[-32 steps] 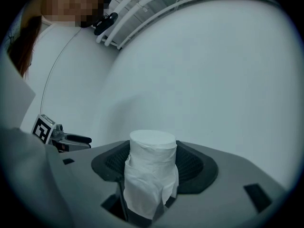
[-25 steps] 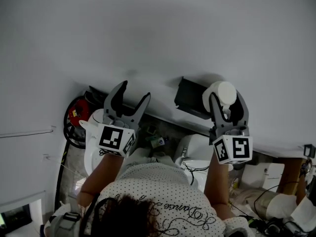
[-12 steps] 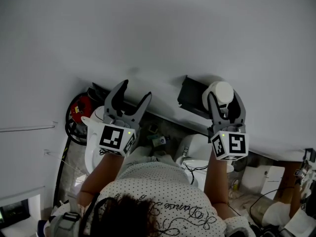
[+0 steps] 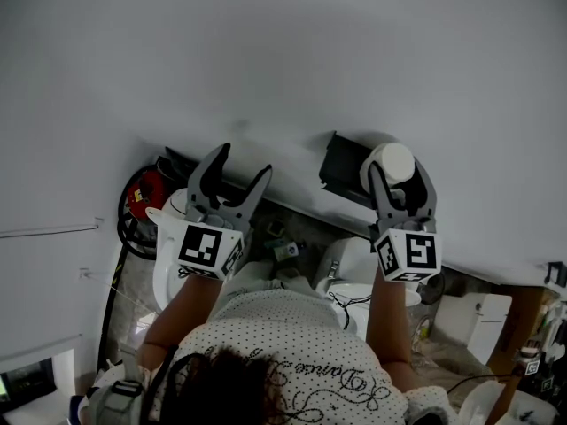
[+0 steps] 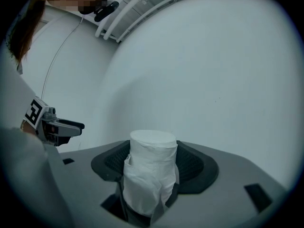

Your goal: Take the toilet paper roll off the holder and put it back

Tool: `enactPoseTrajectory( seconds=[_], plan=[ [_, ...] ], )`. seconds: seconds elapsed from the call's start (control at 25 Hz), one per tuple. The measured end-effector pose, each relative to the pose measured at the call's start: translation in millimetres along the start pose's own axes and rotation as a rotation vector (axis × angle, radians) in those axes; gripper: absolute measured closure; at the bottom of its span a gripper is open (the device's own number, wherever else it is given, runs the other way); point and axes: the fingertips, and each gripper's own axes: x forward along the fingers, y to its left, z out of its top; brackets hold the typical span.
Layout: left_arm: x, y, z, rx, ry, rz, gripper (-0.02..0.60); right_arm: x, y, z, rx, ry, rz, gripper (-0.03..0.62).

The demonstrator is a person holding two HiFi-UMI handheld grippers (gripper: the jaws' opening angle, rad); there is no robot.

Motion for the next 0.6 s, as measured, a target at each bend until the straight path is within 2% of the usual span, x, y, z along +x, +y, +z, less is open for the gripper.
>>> enactPoseTrajectory(
  seconds=[0.6],
  plan=[
    [-2.6,-2.0,0.1,0.003,-0.009,-0.009,0.282,-6.9,-2.0,-4.5,-0.013,0.034,-0.011,0.22]
  ],
)
